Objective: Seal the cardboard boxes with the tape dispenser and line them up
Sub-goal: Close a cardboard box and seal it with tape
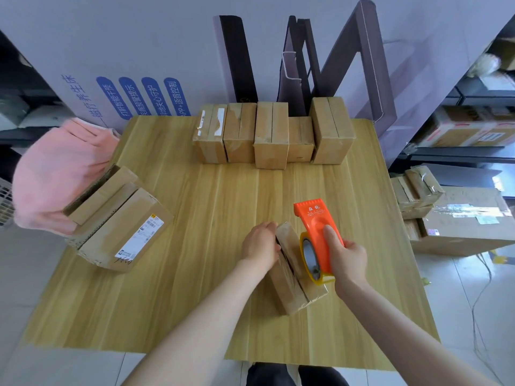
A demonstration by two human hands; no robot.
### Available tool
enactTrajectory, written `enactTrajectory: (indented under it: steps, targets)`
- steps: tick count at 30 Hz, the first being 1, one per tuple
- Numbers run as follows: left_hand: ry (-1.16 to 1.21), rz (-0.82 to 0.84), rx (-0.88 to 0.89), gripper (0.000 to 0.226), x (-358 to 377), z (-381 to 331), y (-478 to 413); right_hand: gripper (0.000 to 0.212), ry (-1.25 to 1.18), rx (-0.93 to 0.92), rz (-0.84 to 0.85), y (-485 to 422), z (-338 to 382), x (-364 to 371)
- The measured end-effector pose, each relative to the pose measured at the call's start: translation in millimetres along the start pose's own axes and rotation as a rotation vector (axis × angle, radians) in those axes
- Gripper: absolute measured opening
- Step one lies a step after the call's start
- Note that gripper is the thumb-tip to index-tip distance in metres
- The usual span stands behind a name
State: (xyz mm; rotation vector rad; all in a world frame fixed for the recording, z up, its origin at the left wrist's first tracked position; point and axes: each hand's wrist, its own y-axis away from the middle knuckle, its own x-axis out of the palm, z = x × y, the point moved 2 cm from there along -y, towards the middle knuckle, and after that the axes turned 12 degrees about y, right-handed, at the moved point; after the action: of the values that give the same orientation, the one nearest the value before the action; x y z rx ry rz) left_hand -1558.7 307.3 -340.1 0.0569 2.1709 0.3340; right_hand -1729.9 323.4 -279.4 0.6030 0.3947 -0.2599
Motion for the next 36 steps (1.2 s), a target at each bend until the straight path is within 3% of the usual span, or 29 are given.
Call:
enactTrajectory:
  steps: [6, 12, 15, 18, 21, 23, 28, 33, 36]
  targets:
    - [-0.21, 0.28, -0.078, 0.041, -15.7, -19.8, -17.8, 0.04, -0.015, 0.023, 0.005, -0.1, -1.4, -0.4]
    - [-0.218, 0.496, -0.102, 0.034, -23.0, -29.7, -28.4, 0.04, -0.038, 0.039, 0.006, -1.9, -2.2, 0.2]
    - [-0.135, 0.464, -0.158, 0.037, -18.7, -25.3, -27.3, 0.04, -0.041, 0.047, -0.002, -3.4, -4.5, -1.8]
    - [-0.059, 0.286, -0.204, 0.043, -13.2, -22.0, -20.6, 0.04, -0.039, 0.045, 0.004, -3.3, -6.1, -2.7]
    - [-0.125, 0.116, -0.004, 0.066, -11.0, -19.6, -19.5, 0.041, -0.023, 0.025, 0.008, -2.3, -6.6, -2.5]
    - [-0.106, 0.09, 0.089, 0.073, -13.5, -20.2, -20.8, 0.042, -0.017, 0.015, 0.005, -2.4, -7.4, -2.0]
    - [-0.398, 0.274, 0.334, 0.068, -18.9, -31.2, -35.8, 0.042, -0.006, 0.008, -0.004, -2.7, -6.7, -3.3]
    - [-0.225, 0.351, 0.135, 0.082, -18.6, -19.8, -46.1, 0.041, -0.021, 0.018, 0.007, -2.7, -7.5, -3.3]
    - [-0.057, 0.353, 0.036, 0.064, -19.4, -18.5, -43.6, 0.041, -0.028, 0.02, -0.002, -3.2, -8.0, -2.8]
